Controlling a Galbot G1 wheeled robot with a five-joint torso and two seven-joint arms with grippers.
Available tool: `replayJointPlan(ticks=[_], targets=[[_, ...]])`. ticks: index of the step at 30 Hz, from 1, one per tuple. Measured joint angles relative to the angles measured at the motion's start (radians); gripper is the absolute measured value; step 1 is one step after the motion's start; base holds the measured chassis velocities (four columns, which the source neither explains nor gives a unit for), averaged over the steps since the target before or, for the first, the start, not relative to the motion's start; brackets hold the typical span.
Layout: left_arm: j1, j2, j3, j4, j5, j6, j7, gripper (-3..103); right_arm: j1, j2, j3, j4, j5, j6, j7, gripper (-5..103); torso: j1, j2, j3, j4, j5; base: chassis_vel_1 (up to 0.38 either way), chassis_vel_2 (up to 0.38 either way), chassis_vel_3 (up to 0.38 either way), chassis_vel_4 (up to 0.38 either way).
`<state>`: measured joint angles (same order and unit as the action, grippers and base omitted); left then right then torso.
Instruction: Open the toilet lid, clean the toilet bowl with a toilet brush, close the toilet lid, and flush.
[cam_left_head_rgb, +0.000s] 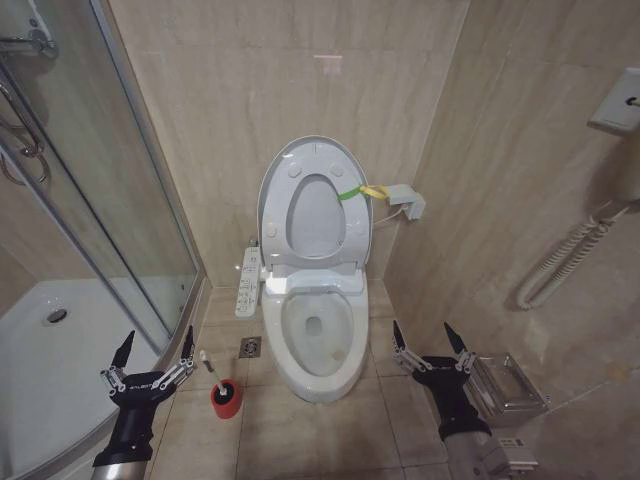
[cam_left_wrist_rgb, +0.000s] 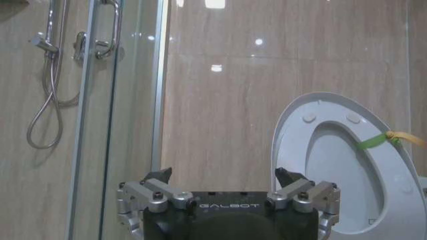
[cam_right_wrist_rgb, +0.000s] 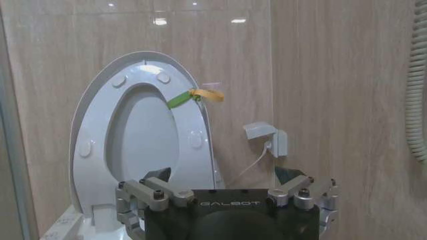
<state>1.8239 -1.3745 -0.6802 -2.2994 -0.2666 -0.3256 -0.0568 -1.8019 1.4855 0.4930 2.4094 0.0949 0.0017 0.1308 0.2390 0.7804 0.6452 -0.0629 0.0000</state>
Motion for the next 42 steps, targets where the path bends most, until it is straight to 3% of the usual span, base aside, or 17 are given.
replayJointPlan(ticks=[22,25,32,34,38,40,42], targets=[[0.002,-0.001,0.0,0.0,0.0,0.004,0.001,100,0.0,0.0,0.0,0.0,0.0,0.0,0.0,100,0.0,0.0,0.0,0.0,0.0,0.0,0.0,0.0,0.0],[0.016,-0.012,-0.004,-0.015,0.0,0.045,0.012,100,0.0,0.0,0.0,0.0,0.0,0.0,0.0,100,0.0,0.0,0.0,-0.0001,0.0,0.0,0.0,0.0,0.0],[0.093,-0.069,-0.023,-0.097,-0.007,0.255,0.074,100,0.0,0.0,0.0,0.0,0.0,0.0,0.0,100,0.0,0.0,0.0,0.0,0.0001,0.0,0.0,0.0,0.0],[0.103,-0.076,-0.025,-0.107,-0.008,0.28,0.081,100,0.0,0.0,0.0,0.0,0.0,0.0,0.0,100,0.0,0.0,0.0,0.0,0.0,0.0,0.0,0.0,0.0],[0.154,-0.115,-0.039,-0.163,-0.013,0.423,0.123,100,0.0,0.0,0.0,0.0,0.0,0.0,0.0,100,0.0,0.0,0.0,0.0,0.0002,0.0,0.0,0.0,0.0],[0.168,-0.122,-0.045,-0.172,-0.013,0.441,0.14,100,0.0,0.0,0.0,0.0,0.0,0.0,0.0,100,0.0,0.0,0.0,-0.0001,0.0,0.0,0.0,0.0,0.0],[0.215,-0.108,-0.083,-0.16,-0.011,0.389,0.184,100,0.0,0.0,0.0,0.0,0.0,0.0,0.0,100,0.0,0.0,0.0,0.0004,0.0006,0.0,0.0,0.0,0.0]])
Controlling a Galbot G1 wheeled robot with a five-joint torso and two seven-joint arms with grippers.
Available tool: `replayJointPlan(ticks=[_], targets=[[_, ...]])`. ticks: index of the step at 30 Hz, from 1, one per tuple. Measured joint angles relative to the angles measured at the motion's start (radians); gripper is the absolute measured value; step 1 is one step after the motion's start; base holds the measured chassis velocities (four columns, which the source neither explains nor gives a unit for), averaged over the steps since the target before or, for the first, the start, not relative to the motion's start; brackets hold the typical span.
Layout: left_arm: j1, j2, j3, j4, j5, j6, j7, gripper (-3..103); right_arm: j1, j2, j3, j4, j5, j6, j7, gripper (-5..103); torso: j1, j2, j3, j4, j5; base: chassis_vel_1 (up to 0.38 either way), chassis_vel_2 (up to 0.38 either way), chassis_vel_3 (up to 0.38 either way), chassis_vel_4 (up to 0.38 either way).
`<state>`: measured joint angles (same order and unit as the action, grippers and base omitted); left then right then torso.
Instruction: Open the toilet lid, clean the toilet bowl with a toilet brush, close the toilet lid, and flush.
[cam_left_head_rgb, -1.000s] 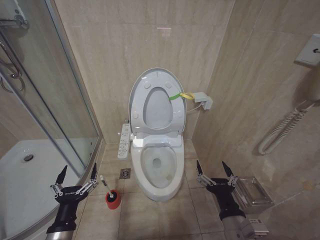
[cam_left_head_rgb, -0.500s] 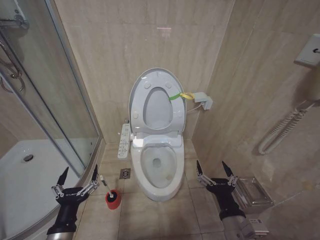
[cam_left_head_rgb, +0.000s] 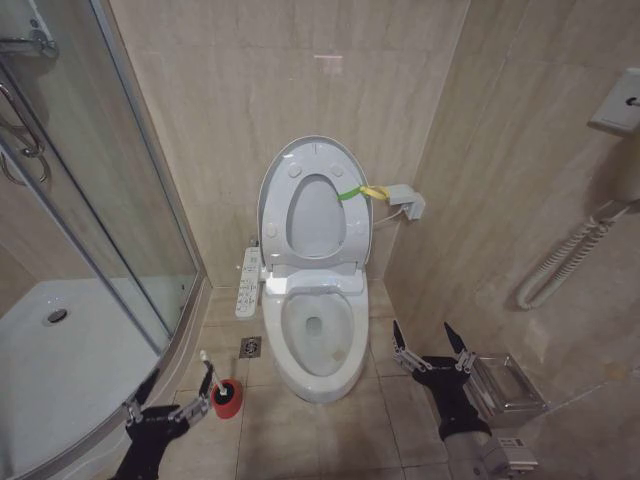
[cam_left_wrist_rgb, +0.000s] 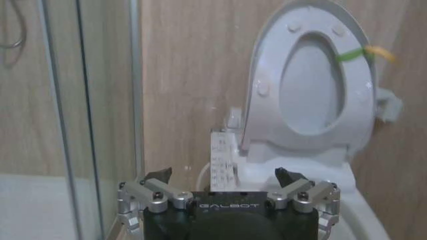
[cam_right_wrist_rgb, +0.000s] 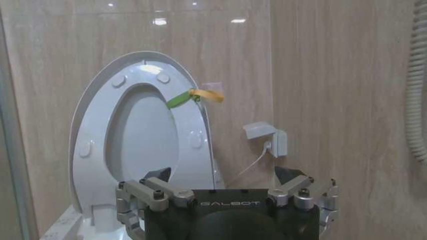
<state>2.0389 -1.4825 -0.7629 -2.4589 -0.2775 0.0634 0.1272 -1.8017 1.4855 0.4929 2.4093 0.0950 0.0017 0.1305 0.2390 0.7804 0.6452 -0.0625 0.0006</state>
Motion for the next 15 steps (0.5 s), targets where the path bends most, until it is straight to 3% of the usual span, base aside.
replayJointPlan(ticks=[7,11,12,15], targets=[[-0.005,0.041,-0.021,0.094,0.007,-0.097,-0.011,100,0.0,0.0,0.0,0.0,0.0,0.0,0.0,100,0.0,0.0,0.0,-0.0005,-0.0008,0.0,0.0,0.0,0.0],[-0.019,0.074,-0.023,0.193,0.022,-0.196,-0.019,100,0.0,0.0,0.0,0.0,0.0,0.0,0.0,100,0.0,0.0,0.0,-0.0004,-0.0008,0.0,0.0,0.0,0.0],[-0.019,0.074,-0.023,0.193,0.022,-0.196,-0.019,100,0.0,0.0,0.0,0.0,0.0,0.0,0.0,100,0.0,0.0,0.0,-0.0004,-0.0008,0.0,0.0,0.0,0.0],[-0.048,0.107,-0.013,0.315,0.015,-0.303,-0.027,100,0.0,0.0,0.0,0.0,0.0,0.0,0.0,100,0.0,0.0,0.0,-0.0005,-0.0009,0.0,0.0,0.0,0.0]])
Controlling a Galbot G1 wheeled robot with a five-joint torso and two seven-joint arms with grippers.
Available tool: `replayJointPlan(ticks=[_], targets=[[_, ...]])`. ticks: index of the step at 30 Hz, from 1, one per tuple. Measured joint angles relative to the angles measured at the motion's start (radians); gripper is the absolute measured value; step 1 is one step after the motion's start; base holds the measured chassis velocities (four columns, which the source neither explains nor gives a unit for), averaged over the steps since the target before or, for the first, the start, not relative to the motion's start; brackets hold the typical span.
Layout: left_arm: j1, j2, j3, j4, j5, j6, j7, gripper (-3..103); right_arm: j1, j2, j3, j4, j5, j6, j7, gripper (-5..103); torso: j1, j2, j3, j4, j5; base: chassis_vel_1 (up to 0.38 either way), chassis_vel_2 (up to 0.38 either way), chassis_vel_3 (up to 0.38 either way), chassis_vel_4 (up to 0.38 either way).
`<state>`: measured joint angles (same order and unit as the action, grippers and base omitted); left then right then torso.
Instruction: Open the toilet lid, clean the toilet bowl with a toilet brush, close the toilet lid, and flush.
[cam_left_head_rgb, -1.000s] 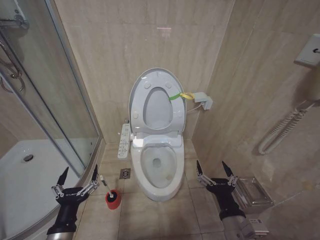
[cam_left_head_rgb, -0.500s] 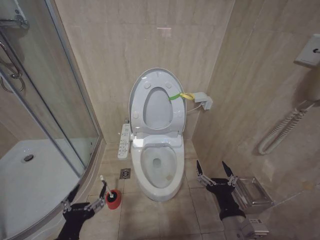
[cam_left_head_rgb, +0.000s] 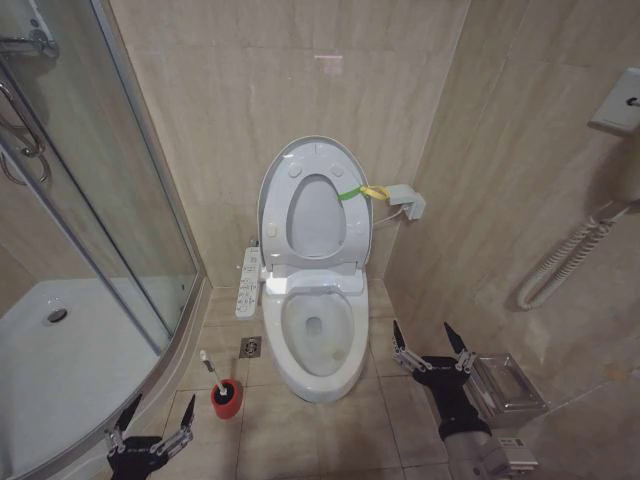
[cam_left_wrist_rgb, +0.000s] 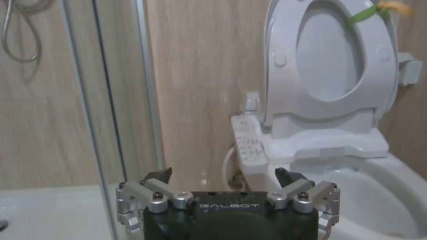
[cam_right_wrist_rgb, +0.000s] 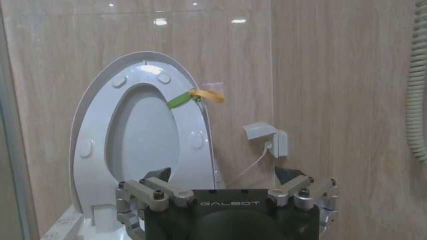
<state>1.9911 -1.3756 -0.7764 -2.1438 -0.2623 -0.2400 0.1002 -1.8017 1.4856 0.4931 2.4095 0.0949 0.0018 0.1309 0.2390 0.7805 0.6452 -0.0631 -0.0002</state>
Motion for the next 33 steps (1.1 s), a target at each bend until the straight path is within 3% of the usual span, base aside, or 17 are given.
replayJointPlan(ticks=[1,5,7,10,13,16,22,33], targets=[[0.0,0.0,0.0,0.0,0.0,0.0,0.0,100,0.0,0.0,0.0,0.0,0.0,0.0,0.0,100,0.0,0.0,0.0,0.0,0.0,0.0,0.0,0.0,0.0],[-0.045,0.019,0.006,0.132,-0.021,-0.089,0.019,97,0.0,0.0,0.0,0.0,0.0,0.0,0.0,100,0.0,0.0,0.0,0.0003,0.0,0.0,0.0,0.0,0.0],[-0.084,0.027,0.012,0.2,-0.028,-0.13,-0.006,97,0.0,0.0,0.0,0.0,0.0,0.0,0.0,100,0.0,0.0,0.0,0.0002,0.0001,0.0,0.0,0.0,0.0],[-0.114,0.036,0.019,0.262,-0.063,-0.148,-0.016,97,0.0,0.0,0.0,0.0,0.0,0.0,0.0,100,0.0,0.0,0.0,0.0001,0.0,0.0,0.0,0.0,0.0],[-0.135,0.043,0.022,0.31,-0.094,-0.159,0.004,99,0.0,0.0,0.0,0.0,0.0,0.0,0.0,100,0.0,0.0,0.0,0.0002,0.0002,0.0,0.0,0.0,0.0],[-0.18,0.056,0.027,0.414,-0.127,-0.206,0.07,99,0.0,0.0,0.0,0.0,0.0,0.0,0.0,100,0.0,0.0,0.0,0.0003,0.0002,0.0,0.0,0.0,0.0],[-0.259,0.079,0.04,0.529,-0.164,-0.216,0.089,100,0.0,0.0,0.0,0.0,0.0,0.0,0.0,100,0.0,0.0,0.0,0.0002,0.0,0.0,0.0,0.0,0.0],[-0.416,0.111,0.073,0.704,-0.168,-0.202,0.04,98,0.0,0.0,0.0,0.0,0.0,0.0,0.0,100,0.0,0.0,0.0,0.0003,0.0001,0.0,0.0,0.0,0.0]])
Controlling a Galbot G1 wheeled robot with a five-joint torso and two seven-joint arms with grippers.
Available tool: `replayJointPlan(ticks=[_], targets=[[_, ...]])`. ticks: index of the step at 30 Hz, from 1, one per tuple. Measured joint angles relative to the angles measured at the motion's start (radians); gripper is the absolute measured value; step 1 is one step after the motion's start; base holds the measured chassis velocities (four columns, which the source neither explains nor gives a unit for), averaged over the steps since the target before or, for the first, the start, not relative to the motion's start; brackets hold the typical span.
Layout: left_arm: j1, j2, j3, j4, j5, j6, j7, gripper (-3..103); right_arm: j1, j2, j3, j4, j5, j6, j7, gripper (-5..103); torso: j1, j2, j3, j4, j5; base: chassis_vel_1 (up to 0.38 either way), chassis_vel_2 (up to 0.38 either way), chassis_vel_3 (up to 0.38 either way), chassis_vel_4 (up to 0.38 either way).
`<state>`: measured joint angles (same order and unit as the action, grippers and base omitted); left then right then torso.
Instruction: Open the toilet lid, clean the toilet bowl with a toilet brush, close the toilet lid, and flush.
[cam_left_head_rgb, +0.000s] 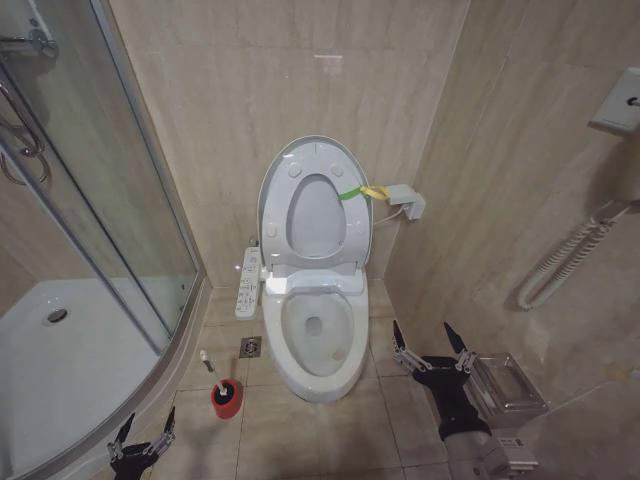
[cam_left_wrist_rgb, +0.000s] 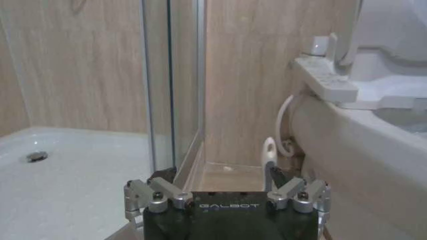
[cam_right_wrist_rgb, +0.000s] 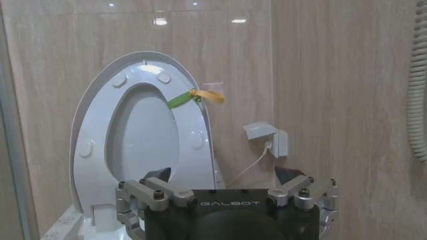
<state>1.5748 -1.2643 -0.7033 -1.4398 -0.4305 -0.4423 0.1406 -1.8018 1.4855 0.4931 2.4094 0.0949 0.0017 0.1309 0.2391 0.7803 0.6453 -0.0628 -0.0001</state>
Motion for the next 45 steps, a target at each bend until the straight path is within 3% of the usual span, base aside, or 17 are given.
replayJointPlan(ticks=[8,13,22,30,45], targets=[[-0.103,0.023,0.022,0.098,-0.001,0.006,0.006,95,0.0,0.0,0.0,0.0,0.0,0.0,0.0,100,0.0,0.0,0.0,-0.0001,0.0,0.0,0.0,0.0,0.0],[-0.17,0.049,0.054,0.138,-0.011,-0.007,0.075,94,0.0,0.0,0.0,0.0,0.0,0.0,0.0,100,0.0,0.0,0.0,-0.0001,0.0001,0.0,0.0,0.0,0.0],[-0.249,0.066,0.101,0.214,-0.014,-0.013,0.109,91,0.0,0.0,0.0,0.0,0.0,0.0,0.0,100,0.0,0.0,0.0,-0.0001,0.0002,0.0,0.0,0.0,0.0],[-0.312,0.061,0.156,0.254,-0.01,-0.013,0.105,97,0.0,0.0,0.0,0.0,0.0,0.0,0.0,100,0.0,0.0,0.0,-0.0002,0.0,0.0,0.0,0.0,0.0],[-0.424,0.076,0.201,0.36,-0.002,-0.019,0.095,98,0.0,0.0,0.0,0.0,0.0,0.0,0.0,100,0.0,0.0,0.0,0.0,0.0001,0.0,0.0,0.0,0.0]])
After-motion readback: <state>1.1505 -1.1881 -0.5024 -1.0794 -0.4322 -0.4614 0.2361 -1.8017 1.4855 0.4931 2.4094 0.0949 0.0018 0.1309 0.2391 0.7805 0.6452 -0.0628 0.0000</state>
